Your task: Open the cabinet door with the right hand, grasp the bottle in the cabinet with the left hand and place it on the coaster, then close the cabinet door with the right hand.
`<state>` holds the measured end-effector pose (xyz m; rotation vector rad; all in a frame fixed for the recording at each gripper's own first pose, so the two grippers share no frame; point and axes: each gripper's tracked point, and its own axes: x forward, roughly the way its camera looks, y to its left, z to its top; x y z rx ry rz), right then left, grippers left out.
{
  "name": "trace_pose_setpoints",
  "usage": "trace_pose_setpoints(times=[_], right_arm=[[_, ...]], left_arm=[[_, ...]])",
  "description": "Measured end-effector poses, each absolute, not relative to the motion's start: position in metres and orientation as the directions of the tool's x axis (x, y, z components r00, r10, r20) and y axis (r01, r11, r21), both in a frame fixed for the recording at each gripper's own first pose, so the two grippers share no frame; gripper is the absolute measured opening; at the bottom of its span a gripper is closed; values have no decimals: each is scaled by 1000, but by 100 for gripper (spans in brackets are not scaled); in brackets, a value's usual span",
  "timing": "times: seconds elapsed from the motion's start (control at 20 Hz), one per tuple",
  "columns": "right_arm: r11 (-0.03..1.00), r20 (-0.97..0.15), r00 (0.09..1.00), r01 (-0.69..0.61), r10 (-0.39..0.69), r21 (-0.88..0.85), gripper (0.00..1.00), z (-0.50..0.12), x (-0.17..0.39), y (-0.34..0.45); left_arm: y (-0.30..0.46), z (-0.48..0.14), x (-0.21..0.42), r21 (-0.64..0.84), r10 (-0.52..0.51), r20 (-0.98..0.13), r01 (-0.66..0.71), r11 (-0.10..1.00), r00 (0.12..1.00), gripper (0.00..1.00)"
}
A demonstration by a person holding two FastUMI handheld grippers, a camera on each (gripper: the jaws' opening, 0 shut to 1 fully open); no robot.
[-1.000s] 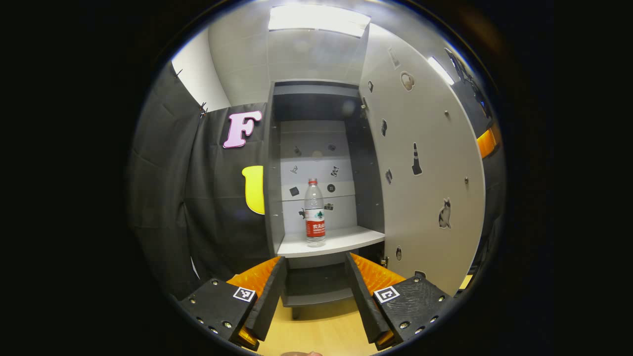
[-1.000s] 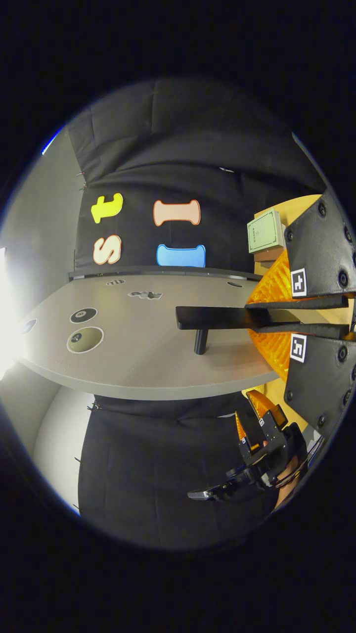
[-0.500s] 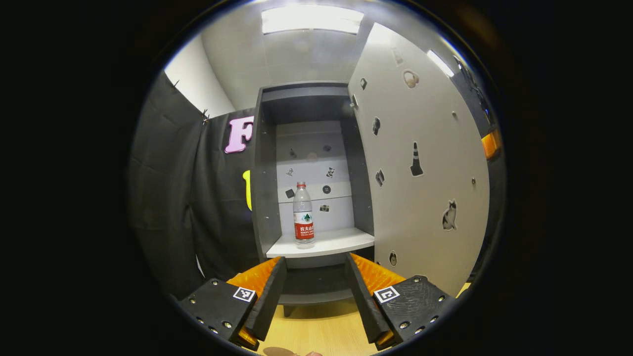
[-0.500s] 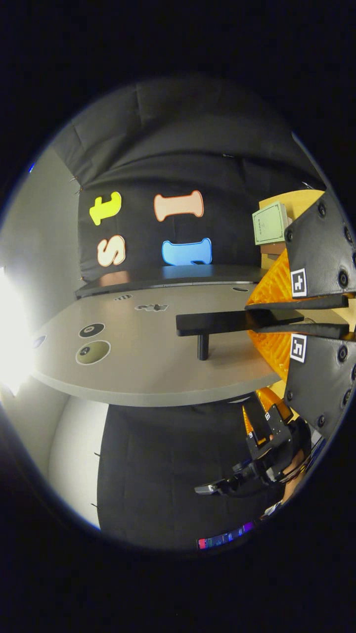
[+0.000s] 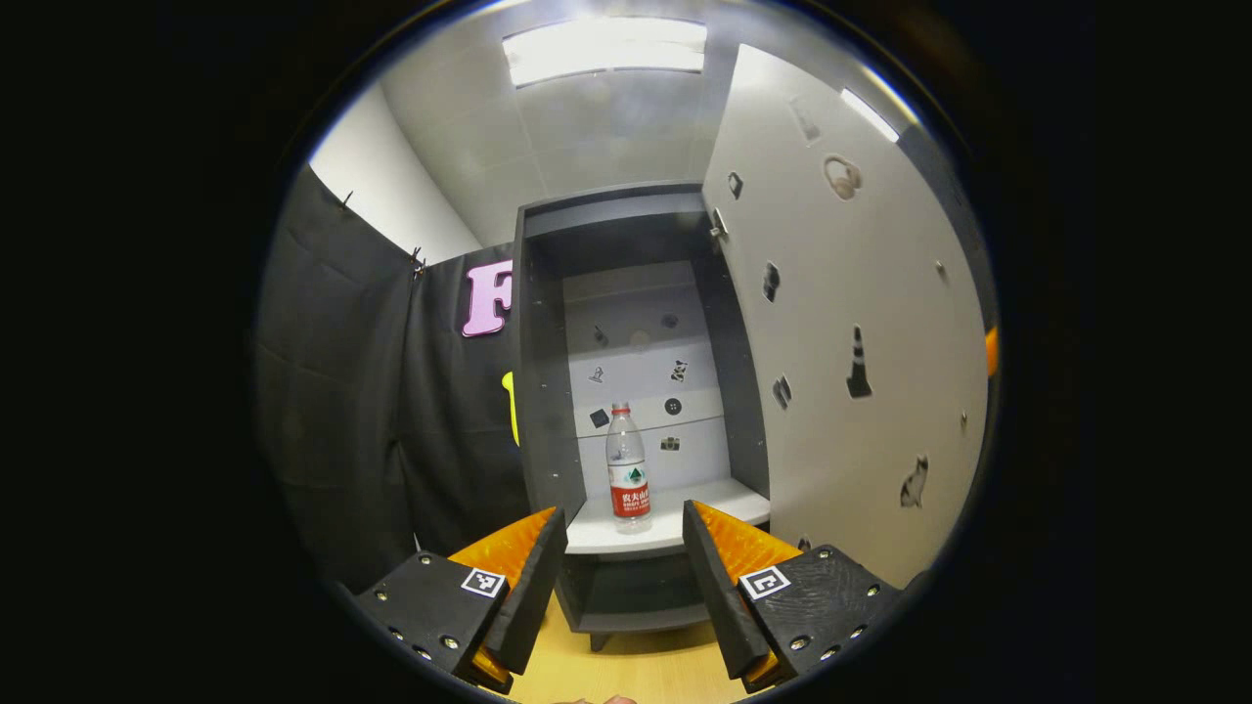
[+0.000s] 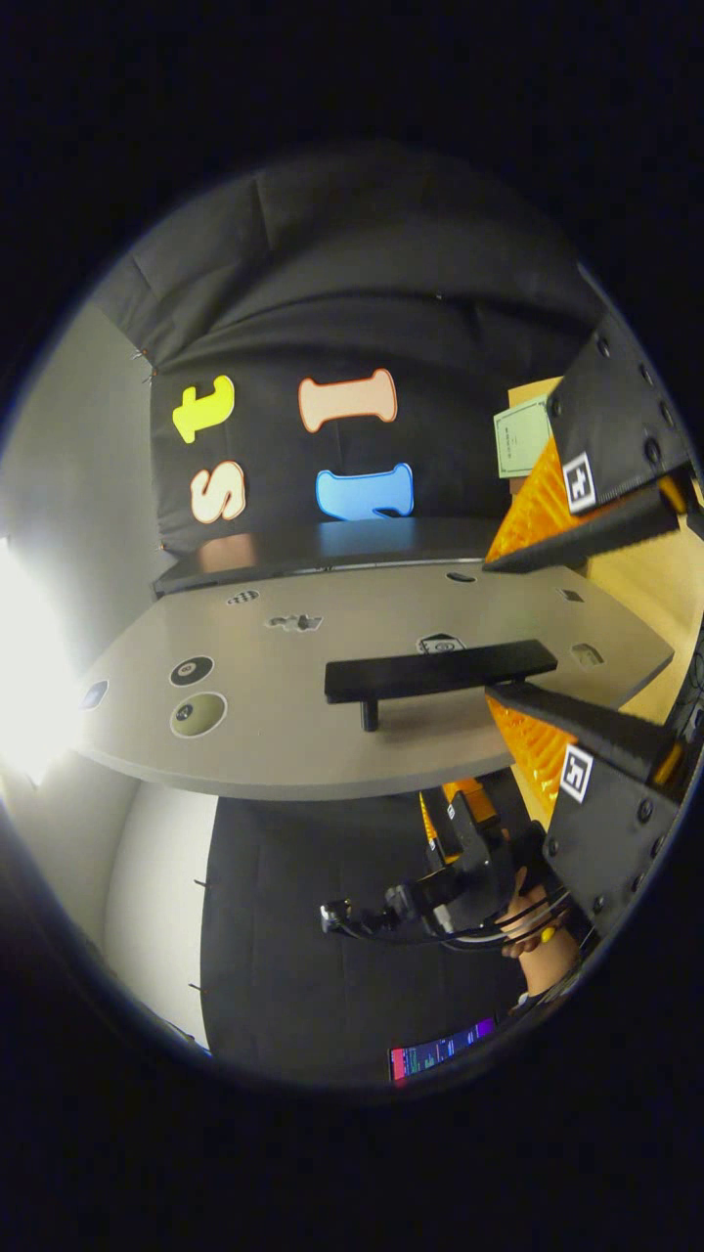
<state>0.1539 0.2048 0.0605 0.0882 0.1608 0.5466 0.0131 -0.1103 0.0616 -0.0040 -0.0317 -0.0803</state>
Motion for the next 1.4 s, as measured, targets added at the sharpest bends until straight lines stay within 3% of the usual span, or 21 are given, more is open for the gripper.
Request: trace_pose_setpoints(times=[0.1,0.25,0.45,0.5,0.55,0.85,1.4], right_arm=[[853,-113,848,-503,518,140,100,63,157,205],[868,-75,872,-468,484,163,100,70,158,201],[942,-41,954,-286,297,176,99,79,167,147],[957,-41,970,-231,241,177,94,81,169,129],[967,-42,981,-181,191,180,98,82,171,117],[990,-59,998,30,-22,139,98,76,181,77],[992,-169,978,124,-120,14,98,35,223,94]], left_arm=[[-105,72,31,-10,-86,39,87,996,996,69],[-105,79,65,-30,-113,45,114,993,993,69],[-110,86,106,-48,-162,58,165,985,985,69],[-112,85,116,-50,-170,58,173,984,984,69],[-115,83,128,-58,-180,55,183,981,982,69],[-120,95,189,-38,-227,70,230,972,971,69],[-126,45,285,-33,-257,-21,257,966,966,69]])
